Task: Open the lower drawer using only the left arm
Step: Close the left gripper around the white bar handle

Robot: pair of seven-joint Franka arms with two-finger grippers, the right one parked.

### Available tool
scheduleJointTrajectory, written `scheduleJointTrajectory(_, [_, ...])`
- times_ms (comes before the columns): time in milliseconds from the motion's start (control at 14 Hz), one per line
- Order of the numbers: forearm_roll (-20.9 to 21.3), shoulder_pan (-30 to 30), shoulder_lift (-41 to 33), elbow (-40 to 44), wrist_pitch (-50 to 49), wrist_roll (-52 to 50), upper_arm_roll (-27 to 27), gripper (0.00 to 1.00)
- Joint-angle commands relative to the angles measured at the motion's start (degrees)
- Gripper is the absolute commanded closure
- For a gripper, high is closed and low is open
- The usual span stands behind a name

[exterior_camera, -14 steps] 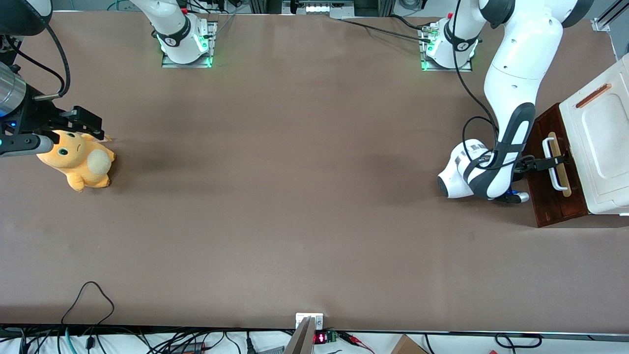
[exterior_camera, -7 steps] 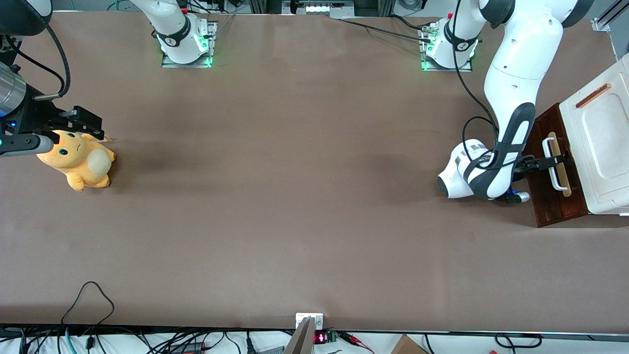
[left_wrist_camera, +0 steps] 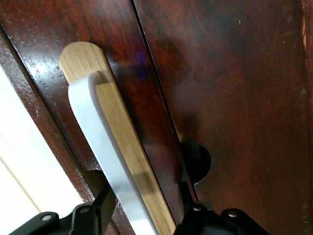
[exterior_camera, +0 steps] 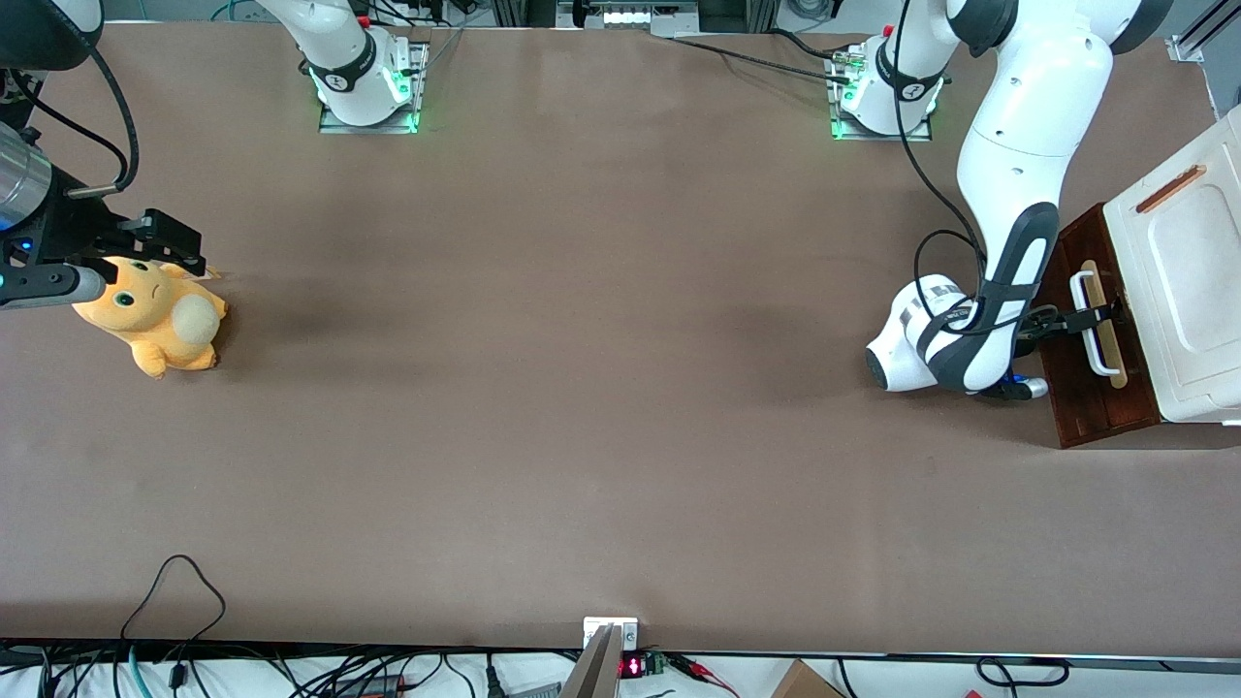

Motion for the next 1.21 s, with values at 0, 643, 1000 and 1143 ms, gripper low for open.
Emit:
scheduleJointTrajectory(0, [1.3,0.5,-0.1,0.4,-0.5,0.0,-0.4,0.42])
scheduleJointTrajectory(643, [0.9,0.2,-0.2,0.4,-0.5,-0.5,-0.7,0.60])
scheduleJointTrajectory(1000, [0.7,0.4,-0.2,0.4,-0.5,-0.4,-0.7,0.67])
scheduleJointTrajectory(1143, [0.7,0.4,-0.2,0.4,-0.5,-0.4,-0.7,0.68])
